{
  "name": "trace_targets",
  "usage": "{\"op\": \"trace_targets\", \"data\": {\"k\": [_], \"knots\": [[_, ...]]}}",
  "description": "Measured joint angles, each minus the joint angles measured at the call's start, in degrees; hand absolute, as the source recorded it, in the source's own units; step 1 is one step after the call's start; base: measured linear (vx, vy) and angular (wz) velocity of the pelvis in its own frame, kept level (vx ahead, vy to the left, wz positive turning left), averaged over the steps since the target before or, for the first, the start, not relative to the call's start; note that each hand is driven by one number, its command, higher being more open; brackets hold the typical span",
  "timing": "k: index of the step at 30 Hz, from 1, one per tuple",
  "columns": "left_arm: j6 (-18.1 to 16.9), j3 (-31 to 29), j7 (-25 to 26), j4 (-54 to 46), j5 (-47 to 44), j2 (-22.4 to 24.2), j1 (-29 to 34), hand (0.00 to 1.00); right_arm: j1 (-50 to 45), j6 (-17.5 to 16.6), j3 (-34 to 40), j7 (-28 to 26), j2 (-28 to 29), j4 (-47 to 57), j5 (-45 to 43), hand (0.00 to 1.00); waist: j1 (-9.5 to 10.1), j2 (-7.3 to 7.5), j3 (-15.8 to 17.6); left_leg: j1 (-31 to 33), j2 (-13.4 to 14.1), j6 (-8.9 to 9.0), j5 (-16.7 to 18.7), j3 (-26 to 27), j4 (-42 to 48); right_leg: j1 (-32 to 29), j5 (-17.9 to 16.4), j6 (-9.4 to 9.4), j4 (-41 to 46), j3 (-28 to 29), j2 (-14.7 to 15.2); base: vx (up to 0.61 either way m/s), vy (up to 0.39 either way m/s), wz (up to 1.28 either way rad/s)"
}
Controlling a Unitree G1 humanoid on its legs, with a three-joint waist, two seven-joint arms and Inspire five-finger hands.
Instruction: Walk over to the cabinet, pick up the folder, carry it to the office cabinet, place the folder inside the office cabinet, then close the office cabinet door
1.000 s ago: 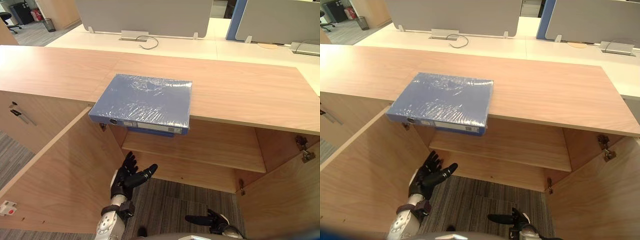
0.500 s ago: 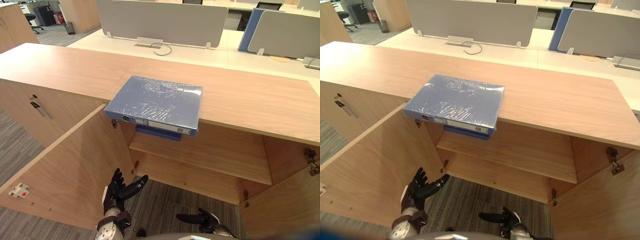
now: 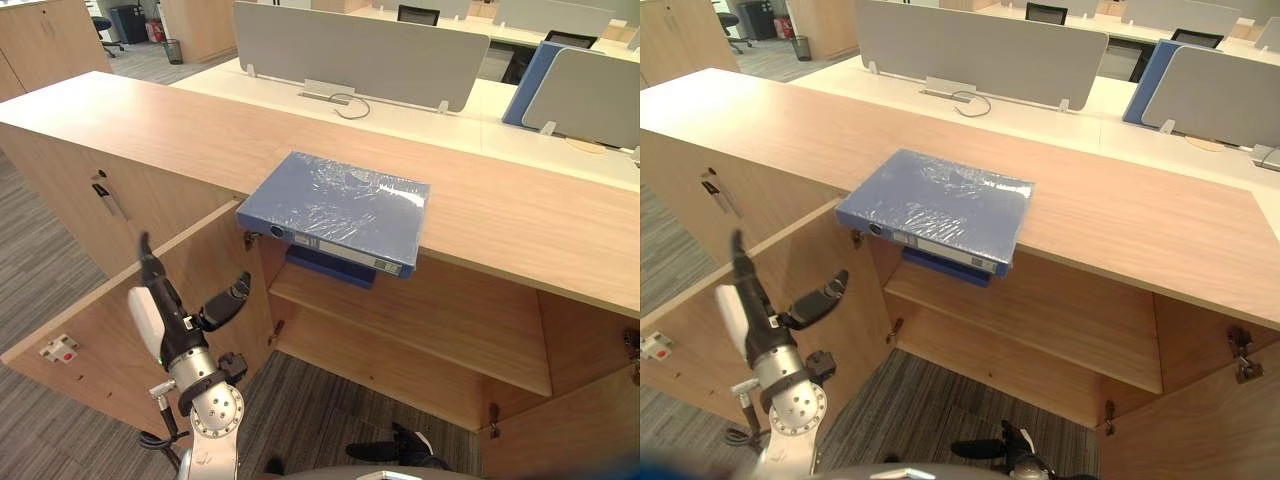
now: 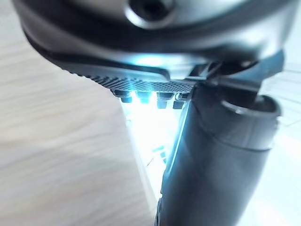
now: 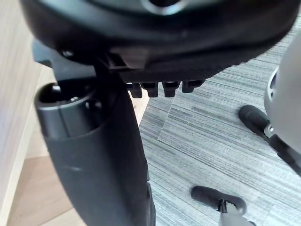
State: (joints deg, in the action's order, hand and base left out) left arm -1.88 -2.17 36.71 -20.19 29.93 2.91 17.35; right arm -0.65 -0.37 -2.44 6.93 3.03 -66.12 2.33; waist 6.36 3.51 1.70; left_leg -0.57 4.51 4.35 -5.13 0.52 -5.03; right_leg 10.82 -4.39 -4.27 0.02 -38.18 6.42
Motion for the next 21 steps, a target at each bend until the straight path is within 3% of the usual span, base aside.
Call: {"op": "trace_targets", "data": {"k": [4, 12, 21], "knots": [[0.36, -0.49, 3.63, -2.97, 8.51, -0.28, -0.97, 1.0, 1.24, -0.98, -1.01, 0.05, -0.66, -2.73, 0.04, 1.0, 0.36, -0.35, -0.56, 1.1, -0.02, 0.14, -0.57, -1.25, 0.03, -0.85, -0.07, 0.12, 0.13, 0.18, -0.27, 0.0, -0.018, 0.13], [1.35, 0.65, 4.04, -3.29, 15.77, -2.7, -0.8, 1.0, 2.36, -1.67, -1.6, 0.35, -1.31, -4.64, -0.2, 1.0, 1.07, -0.84, -0.25, 1.73, 0.62, 0.43, -0.91, -1.05, 0.03, -2.13, -0.57, 0.58, 0.87, 1.59, -0.64, -0.01, -0.011, -0.01], [0.85, 1.65, -1.14, -3.3, 21.41, -9.91, -0.64, 1.0, 2.42, -2.45, -3.33, -0.14, -2.17, -4.77, -0.17, 1.0, 0.88, -0.95, -0.19, 1.76, 1.39, 0.59, -1.06, 0.06, 0.03, -3.29, -0.85, 1.03, 1.71, 3.19, -1.03, -0.02, -0.011, -0.08]]}}
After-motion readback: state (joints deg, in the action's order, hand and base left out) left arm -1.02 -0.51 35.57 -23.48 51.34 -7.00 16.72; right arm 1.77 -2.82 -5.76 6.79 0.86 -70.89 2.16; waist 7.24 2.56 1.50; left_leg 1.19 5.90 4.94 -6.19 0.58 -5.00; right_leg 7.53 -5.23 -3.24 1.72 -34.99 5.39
